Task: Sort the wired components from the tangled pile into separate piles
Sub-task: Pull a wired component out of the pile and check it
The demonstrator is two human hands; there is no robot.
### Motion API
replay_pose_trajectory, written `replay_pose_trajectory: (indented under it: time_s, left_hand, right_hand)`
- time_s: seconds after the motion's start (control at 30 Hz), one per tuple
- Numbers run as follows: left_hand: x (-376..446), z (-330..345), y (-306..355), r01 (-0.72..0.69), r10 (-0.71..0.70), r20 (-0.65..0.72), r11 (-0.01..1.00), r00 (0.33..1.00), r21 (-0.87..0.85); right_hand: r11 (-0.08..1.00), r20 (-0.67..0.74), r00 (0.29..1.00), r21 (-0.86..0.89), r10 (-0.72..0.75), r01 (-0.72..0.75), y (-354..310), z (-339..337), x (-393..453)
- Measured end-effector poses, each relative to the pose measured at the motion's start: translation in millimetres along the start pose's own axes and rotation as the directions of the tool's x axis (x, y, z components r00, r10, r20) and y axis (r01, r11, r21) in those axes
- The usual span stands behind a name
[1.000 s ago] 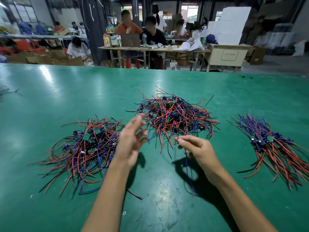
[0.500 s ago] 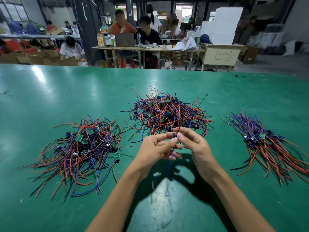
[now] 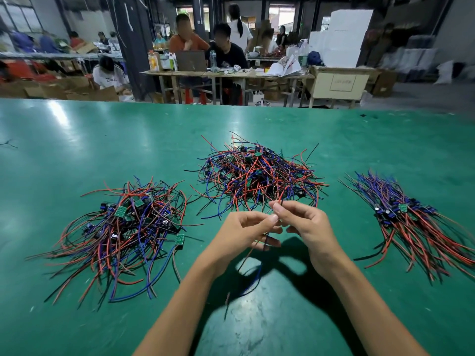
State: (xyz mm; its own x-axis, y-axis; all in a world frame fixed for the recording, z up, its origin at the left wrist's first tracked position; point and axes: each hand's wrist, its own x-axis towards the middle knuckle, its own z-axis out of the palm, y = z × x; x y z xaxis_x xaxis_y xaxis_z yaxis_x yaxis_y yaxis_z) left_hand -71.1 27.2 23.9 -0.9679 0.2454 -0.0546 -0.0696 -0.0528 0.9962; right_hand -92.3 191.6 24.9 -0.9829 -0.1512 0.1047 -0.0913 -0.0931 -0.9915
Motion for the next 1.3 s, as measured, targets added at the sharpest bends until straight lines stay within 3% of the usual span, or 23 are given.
replay_pose_trajectory:
  time_s: [0.4, 0.63, 0.93, 1.3]
  left_hand:
    - [2.6, 3.7, -1.7, -0.076, 0.077, -0.046, 0.997, 0.996, 0.022]
    - [5.5, 6.9, -7.0, -0.162, 0.174, -0.147, 0.983, 0.974, 0.088]
    - [3.2, 6.1, -2.4, -0.074, 0.069, -0.144, 0.997, 0.987, -0.031]
    - [5.3, 5.9, -3.2, -0.115, 0.102, -0.150, 0.990, 0.983, -0.080]
  right_hand:
    - [1.000, -0.066, 0.998, 0.029, 0.013, -0.011, 0.5, -4.1, 1.7]
    - [0.999, -0.058, 0.997, 0.026, 0.041, -0.039, 1.6, -5.2, 1.6]
    - [0.999, -0.087, 0.996, 0.006, 0.033, -0.032, 1.6, -5.3, 1.7]
    - [1.000, -0.059, 0.998, 0.000, 0.026, -0.026, 3.3, -7.4, 2.5]
